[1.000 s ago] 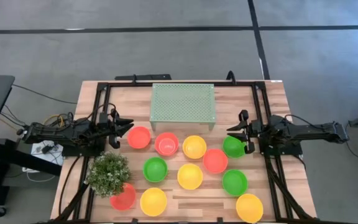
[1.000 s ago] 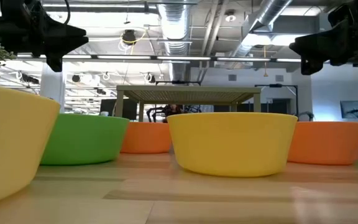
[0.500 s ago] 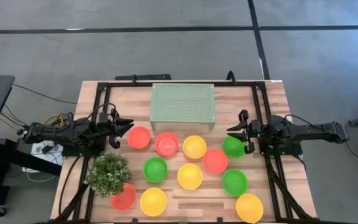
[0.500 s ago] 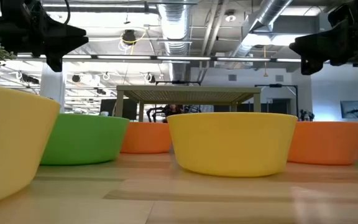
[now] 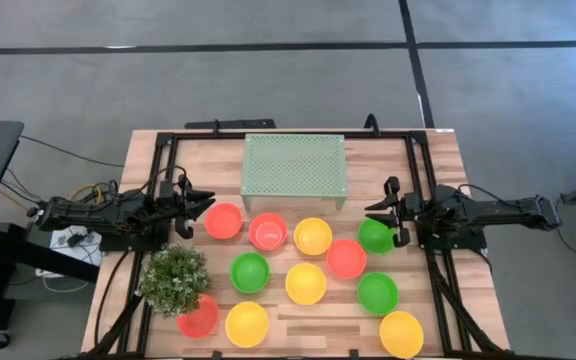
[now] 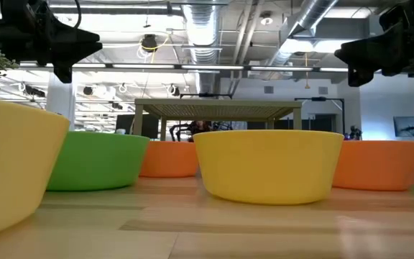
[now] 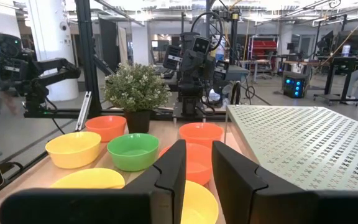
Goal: Pick & Place Mini bowls
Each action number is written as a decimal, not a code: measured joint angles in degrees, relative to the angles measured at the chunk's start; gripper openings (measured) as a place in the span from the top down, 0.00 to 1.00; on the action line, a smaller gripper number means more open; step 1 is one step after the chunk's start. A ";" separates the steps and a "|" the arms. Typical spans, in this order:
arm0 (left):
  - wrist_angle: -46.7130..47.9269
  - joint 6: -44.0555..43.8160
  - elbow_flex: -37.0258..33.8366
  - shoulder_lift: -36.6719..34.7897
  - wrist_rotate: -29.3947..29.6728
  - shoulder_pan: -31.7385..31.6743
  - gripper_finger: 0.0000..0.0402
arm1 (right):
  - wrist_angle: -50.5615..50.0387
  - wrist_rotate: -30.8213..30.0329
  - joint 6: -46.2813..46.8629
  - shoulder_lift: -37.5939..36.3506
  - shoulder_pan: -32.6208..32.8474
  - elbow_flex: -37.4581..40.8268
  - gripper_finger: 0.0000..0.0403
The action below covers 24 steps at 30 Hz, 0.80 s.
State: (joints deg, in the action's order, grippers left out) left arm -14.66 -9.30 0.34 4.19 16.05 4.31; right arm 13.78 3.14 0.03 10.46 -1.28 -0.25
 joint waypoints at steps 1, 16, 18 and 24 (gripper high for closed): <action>0.01 0.00 0.02 -0.01 0.00 -0.01 0.76 | -0.02 0.00 0.00 0.01 0.00 -0.02 0.82; -9.47 1.35 0.02 0.04 0.42 -0.02 0.76 | 1.54 -2.65 1.50 0.03 -0.60 0.00 0.82; -9.45 1.34 0.02 0.07 0.42 -0.04 0.76 | 4.32 -3.38 -3.02 0.01 -1.01 -0.18 0.82; -11.92 3.48 0.01 0.38 0.39 -0.10 0.76 | 6.36 -3.15 -2.72 0.47 -1.50 -4.69 0.82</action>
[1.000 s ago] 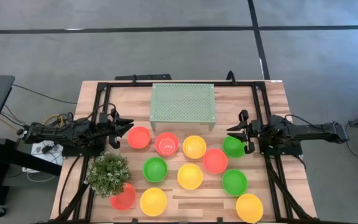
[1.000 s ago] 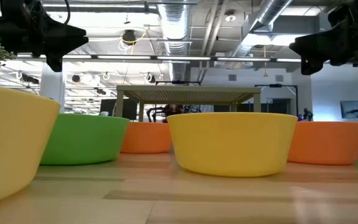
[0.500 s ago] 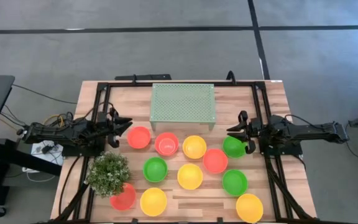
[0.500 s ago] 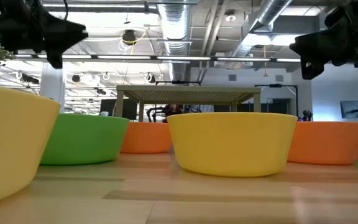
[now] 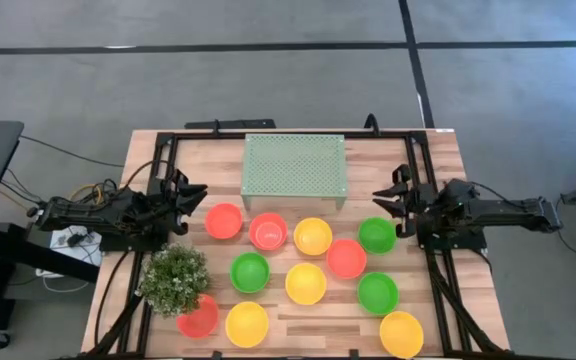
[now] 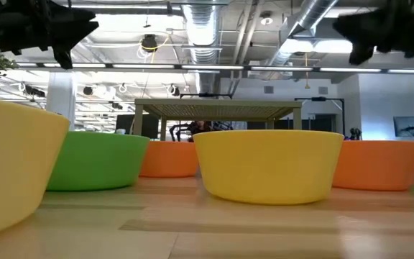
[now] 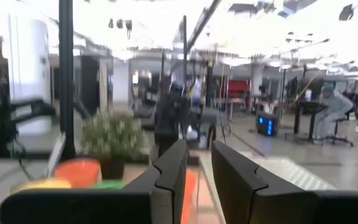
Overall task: Pick & Place Mini bowls
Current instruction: Adjust the shelf on the table
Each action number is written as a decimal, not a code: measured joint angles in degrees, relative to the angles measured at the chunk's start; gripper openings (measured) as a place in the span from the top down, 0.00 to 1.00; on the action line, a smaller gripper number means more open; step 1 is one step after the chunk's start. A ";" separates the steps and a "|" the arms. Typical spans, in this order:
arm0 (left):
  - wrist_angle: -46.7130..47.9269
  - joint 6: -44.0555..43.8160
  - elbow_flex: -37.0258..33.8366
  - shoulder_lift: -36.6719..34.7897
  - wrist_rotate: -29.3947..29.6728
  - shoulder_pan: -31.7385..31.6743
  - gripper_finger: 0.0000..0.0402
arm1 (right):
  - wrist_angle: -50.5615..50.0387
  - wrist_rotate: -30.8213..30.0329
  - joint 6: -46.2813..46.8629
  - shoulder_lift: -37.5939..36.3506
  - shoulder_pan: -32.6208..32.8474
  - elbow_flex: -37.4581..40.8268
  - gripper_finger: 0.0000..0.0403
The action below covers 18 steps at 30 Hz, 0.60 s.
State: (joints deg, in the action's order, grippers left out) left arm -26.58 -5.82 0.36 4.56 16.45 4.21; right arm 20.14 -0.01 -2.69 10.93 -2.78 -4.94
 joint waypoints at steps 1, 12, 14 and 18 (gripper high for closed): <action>-1.93 1.18 -0.01 0.21 -0.37 -0.05 0.76 | -0.02 0.03 0.10 0.65 0.05 -0.83 0.82; -4.96 12.19 15.53 20.92 -9.89 -0.05 0.88 | 4.49 1.45 4.20 29.36 1.49 -14.26 0.82; -1.73 12.97 19.10 26.72 -7.70 -0.07 0.88 | -0.42 2.03 4.21 35.76 2.31 -18.93 0.82; 2.56 14.84 22.94 36.16 -5.57 -0.09 0.82 | -17.44 2.72 3.00 45.83 3.72 -28.40 0.82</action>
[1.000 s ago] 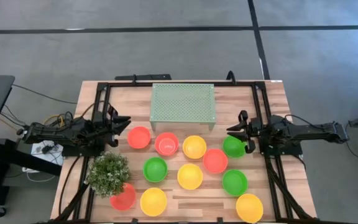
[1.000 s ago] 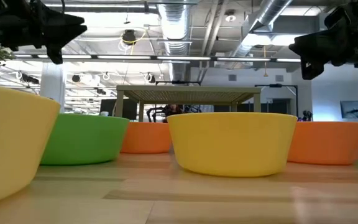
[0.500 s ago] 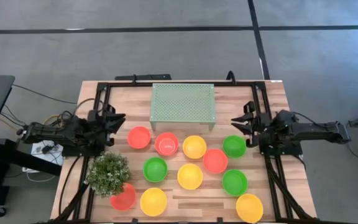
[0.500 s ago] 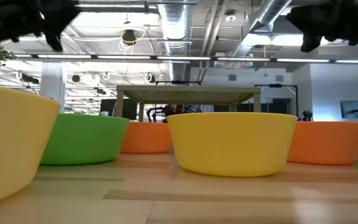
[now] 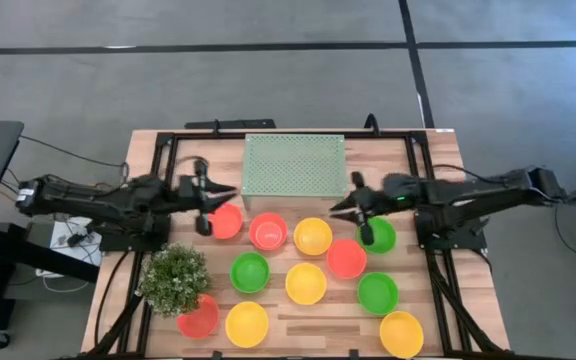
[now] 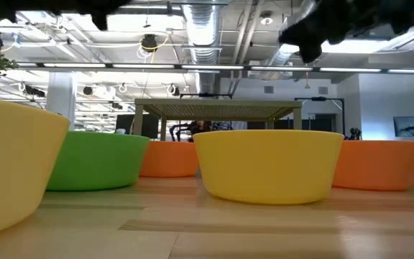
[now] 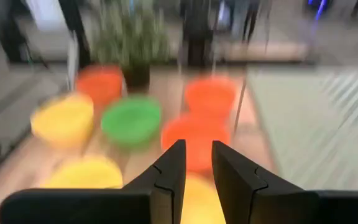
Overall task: Pick & Place Mini bowls
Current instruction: Adjust the shelf on the table
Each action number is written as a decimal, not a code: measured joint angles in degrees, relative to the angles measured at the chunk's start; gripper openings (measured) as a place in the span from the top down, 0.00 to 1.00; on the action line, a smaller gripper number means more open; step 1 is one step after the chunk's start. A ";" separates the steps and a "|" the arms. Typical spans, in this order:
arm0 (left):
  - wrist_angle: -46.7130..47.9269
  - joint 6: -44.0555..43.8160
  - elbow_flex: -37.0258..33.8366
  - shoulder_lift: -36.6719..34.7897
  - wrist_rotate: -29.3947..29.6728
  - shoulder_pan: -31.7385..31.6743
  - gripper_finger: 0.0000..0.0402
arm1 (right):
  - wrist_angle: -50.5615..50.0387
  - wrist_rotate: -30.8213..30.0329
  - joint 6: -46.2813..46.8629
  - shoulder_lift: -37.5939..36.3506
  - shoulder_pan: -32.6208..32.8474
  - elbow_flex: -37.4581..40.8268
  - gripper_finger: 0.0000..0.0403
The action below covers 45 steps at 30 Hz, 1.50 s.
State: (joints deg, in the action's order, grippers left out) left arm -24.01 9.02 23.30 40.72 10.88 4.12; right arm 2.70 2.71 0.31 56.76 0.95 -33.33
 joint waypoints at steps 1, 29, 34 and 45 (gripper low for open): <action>0.02 0.73 0.27 2.19 0.09 0.02 0.80 | -2.74 -0.15 0.53 2.61 0.35 -1.36 0.82; -0.94 5.76 0.54 4.27 2.62 -0.04 0.62 | -23.89 -9.33 2.95 30.50 13.26 -24.00 0.64; -1.95 5.76 0.54 4.26 2.62 -0.04 0.62 | -24.06 -13.17 -0.19 29.01 15.21 -24.73 0.65; -2.16 5.74 0.54 4.27 2.60 -0.04 0.62 | -35.13 -13.46 13.95 28.78 16.88 -24.20 0.67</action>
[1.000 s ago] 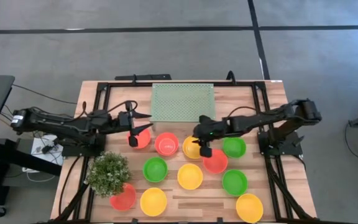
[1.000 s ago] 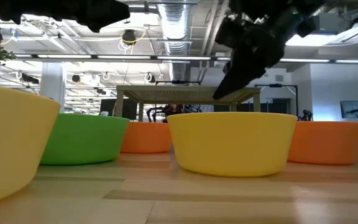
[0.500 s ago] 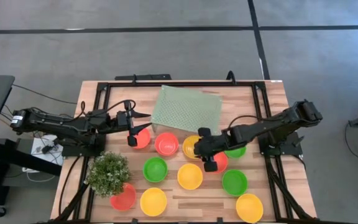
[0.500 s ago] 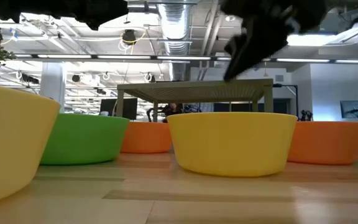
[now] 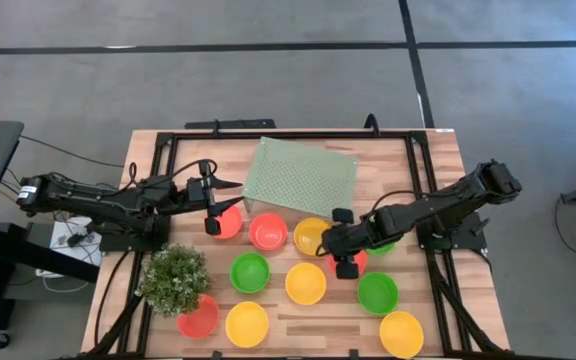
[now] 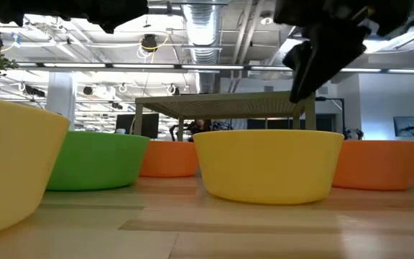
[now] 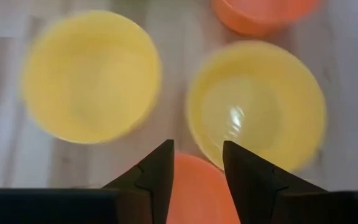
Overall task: Pick & Place Mini bowls
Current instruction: Adjust the shelf on the table
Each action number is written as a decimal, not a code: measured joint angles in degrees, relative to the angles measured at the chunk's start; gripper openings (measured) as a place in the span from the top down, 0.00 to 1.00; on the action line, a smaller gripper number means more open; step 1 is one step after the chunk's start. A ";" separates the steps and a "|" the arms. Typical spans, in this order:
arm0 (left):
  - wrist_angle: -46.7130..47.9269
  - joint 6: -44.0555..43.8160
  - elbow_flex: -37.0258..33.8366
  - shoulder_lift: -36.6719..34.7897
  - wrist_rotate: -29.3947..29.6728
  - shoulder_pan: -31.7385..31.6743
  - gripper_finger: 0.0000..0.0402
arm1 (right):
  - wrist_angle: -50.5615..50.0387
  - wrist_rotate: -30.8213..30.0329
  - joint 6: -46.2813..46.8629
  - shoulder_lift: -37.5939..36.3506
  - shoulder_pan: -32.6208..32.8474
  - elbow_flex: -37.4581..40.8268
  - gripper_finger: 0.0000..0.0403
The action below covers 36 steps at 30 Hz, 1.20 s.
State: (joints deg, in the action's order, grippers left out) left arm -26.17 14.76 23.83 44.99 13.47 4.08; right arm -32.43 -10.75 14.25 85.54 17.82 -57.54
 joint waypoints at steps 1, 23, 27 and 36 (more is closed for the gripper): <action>0.00 0.00 0.00 0.00 0.00 0.00 0.62 | -0.66 -0.73 0.49 0.00 -0.04 0.00 0.68; 0.00 -0.04 0.00 0.00 0.00 0.00 0.62 | -10.67 -11.86 0.29 0.00 -2.22 0.00 0.68; 0.00 -0.04 -0.02 0.00 0.00 0.00 0.62 | -11.99 -12.42 -0.37 0.00 -3.47 0.00 0.68; 0.02 -0.24 -0.04 0.00 0.00 0.00 0.62 | -13.21 -14.85 -0.67 0.00 -4.89 0.00 0.68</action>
State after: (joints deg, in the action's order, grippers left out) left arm -26.15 14.52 23.79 44.99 13.47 4.08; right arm -45.64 -25.59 13.58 85.54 12.94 -57.54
